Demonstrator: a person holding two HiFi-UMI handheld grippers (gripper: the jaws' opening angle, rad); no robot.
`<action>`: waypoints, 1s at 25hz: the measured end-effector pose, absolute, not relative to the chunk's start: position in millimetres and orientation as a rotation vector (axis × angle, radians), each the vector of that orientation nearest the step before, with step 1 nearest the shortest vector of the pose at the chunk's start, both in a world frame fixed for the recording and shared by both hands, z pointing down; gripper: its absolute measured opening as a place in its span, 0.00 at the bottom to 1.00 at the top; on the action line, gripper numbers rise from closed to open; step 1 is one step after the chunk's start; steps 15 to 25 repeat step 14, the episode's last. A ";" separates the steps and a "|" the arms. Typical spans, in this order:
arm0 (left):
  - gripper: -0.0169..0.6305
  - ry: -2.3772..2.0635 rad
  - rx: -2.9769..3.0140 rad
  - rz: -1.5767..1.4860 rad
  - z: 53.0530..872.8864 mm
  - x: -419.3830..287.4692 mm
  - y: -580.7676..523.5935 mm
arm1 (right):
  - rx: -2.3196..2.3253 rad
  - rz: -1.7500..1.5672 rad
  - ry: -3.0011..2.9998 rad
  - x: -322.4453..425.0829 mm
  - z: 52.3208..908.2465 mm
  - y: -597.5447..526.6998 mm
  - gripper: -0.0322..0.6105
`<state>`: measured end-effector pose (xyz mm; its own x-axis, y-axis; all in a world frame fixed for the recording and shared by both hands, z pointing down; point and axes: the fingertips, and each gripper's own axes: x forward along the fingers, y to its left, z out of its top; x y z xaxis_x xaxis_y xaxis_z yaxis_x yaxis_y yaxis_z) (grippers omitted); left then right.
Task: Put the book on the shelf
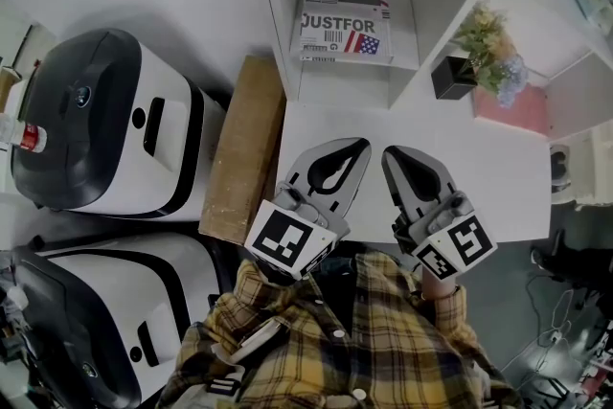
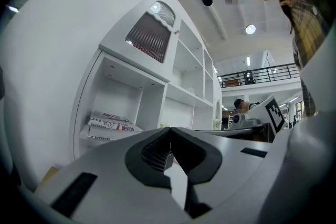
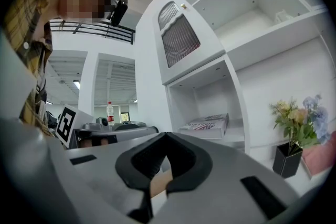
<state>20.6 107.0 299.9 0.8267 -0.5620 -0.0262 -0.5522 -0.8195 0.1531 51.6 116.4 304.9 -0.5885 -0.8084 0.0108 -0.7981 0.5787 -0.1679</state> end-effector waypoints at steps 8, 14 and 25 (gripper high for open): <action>0.06 -0.852 2.859 -0.093 304.3 25.7 106.8 | -1.366 -0.266 2.727 54.2 304.8 115.4 0.08; 0.06 -0.800 2.866 -0.088 306.6 30.9 109.0 | -1.356 -0.252 2.734 54.9 301.1 115.1 0.08; 0.06 -0.800 2.866 -0.088 306.6 30.9 109.0 | -1.356 -0.252 2.734 54.9 301.1 115.1 0.08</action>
